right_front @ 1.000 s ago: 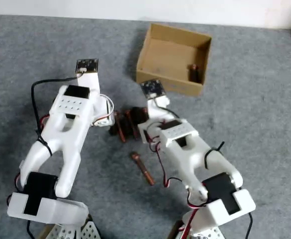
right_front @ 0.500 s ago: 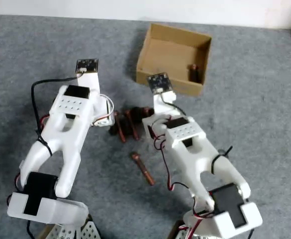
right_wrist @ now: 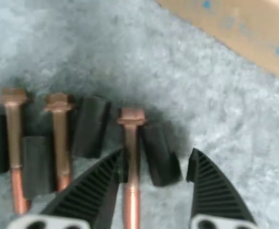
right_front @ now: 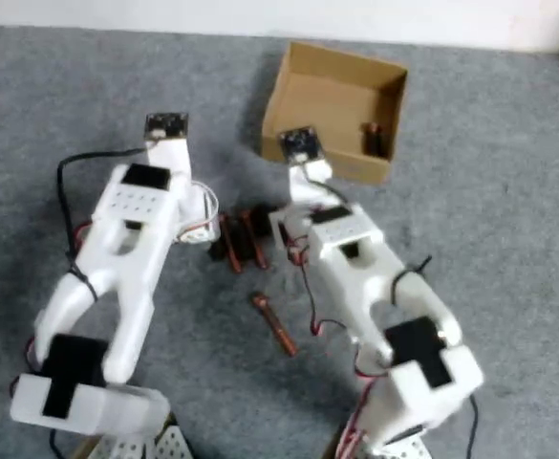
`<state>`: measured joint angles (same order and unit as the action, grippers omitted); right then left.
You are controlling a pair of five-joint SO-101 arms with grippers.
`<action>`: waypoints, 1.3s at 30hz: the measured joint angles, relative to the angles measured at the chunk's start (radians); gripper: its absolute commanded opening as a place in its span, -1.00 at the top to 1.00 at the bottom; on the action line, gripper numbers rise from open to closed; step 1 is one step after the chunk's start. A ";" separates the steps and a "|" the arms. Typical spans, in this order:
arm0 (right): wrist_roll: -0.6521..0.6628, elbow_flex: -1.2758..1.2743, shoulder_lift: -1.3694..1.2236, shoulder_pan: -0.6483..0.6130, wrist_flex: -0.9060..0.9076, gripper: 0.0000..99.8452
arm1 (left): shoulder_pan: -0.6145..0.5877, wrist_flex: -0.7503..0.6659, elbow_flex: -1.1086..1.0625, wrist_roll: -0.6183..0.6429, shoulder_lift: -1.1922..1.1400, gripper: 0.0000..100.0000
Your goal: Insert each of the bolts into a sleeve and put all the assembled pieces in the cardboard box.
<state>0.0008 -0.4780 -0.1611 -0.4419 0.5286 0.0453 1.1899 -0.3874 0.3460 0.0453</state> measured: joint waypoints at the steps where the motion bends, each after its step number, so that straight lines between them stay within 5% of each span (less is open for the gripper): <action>1: 0.000 0.012 -0.015 0.005 0.000 0.62 | 0.000 0.000 0.000 0.000 0.000 0.61; 9: -0.002 0.032 -0.035 0.025 0.000 0.64 | 0.000 0.000 0.000 0.000 0.000 0.61; 16: -0.002 0.032 -0.035 0.072 0.000 0.99 | 0.000 0.000 0.000 0.000 0.000 0.61; 30: -0.002 0.014 0.005 0.086 0.080 0.99 | 0.000 0.000 -0.005 0.000 0.000 0.61; 39: -0.002 -0.198 0.359 0.087 0.091 0.99 | 0.000 -0.018 -0.037 0.000 0.000 0.61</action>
<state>-0.0008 -0.6759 0.1979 -0.3544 0.6191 0.0453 1.1715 -0.4242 0.3460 0.0453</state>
